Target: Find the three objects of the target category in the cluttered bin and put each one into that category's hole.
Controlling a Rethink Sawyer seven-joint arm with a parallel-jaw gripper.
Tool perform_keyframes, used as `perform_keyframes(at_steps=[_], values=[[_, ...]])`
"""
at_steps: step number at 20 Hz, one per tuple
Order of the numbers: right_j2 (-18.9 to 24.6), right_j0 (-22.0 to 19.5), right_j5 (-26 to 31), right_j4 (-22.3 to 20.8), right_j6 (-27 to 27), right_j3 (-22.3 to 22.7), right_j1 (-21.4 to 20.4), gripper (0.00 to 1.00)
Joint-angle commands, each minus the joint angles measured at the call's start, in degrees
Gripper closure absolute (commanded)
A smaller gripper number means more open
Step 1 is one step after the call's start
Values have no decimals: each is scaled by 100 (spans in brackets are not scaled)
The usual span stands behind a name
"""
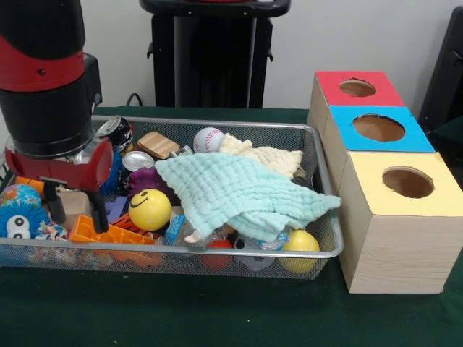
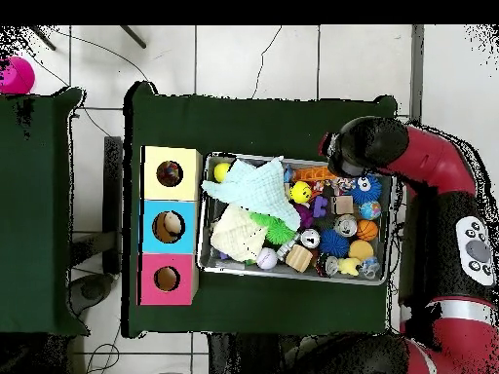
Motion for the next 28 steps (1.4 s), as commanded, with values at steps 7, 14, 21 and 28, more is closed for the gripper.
perform_keyframes(at_steps=[7,14,21,28], values=[[648,-190,-157,-464,-1578,591,523,0],[705,-242,-76,-521,-1536,722,472,0],[678,-195,0,-544,-1405,777,377,0],[677,-257,133,-515,-1444,1000,184,0]])
